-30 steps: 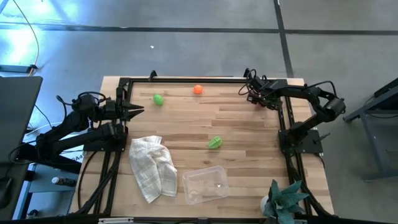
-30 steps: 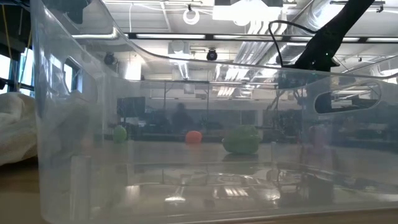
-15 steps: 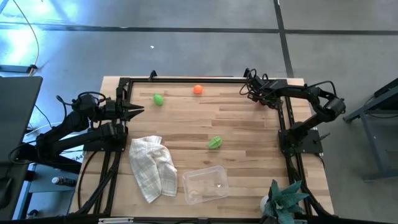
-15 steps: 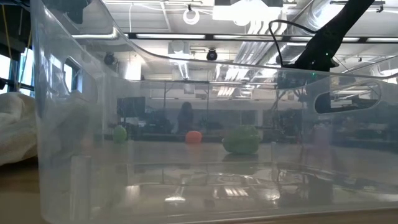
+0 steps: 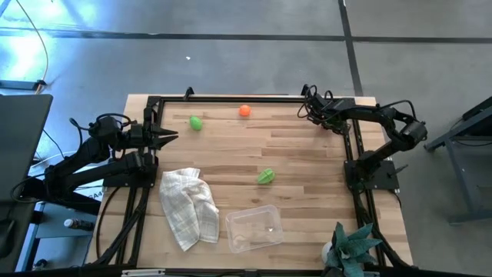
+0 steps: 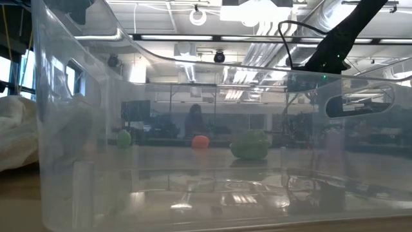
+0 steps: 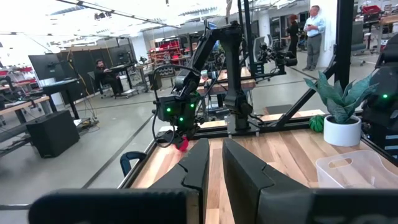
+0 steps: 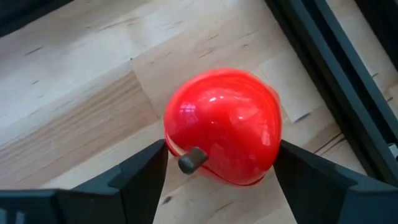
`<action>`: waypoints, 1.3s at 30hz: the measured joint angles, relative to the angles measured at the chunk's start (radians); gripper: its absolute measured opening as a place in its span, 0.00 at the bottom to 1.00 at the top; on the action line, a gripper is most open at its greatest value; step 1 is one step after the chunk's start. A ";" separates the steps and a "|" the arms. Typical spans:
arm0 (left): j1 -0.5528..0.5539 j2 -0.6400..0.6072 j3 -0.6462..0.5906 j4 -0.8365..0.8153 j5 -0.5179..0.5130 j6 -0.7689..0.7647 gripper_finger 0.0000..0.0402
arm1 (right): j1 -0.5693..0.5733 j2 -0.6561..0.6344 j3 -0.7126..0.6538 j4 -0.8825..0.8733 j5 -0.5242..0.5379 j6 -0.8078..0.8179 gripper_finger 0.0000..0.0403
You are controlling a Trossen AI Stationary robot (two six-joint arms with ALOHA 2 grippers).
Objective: Pick and placing Produce into tupperware
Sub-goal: Put the red apple into the transparent bin
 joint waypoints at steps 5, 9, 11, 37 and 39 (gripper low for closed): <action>0.000 0.000 0.000 0.000 0.000 0.000 0.09 | 0.000 0.022 0.000 -0.001 -0.010 -0.016 0.69; 0.000 0.000 0.000 0.000 0.000 0.000 0.09 | 0.000 0.052 0.000 0.003 -0.040 -0.029 0.69; 0.000 0.000 0.000 0.000 0.000 0.000 0.09 | 0.000 0.065 0.000 0.011 -0.059 -0.045 0.69; 0.000 0.000 0.000 0.000 0.000 0.000 0.09 | 0.038 0.035 0.000 -0.018 0.000 -0.019 0.60; 0.000 0.000 0.000 0.000 0.000 0.000 0.09 | 0.040 0.013 0.000 -0.035 0.015 -0.019 0.60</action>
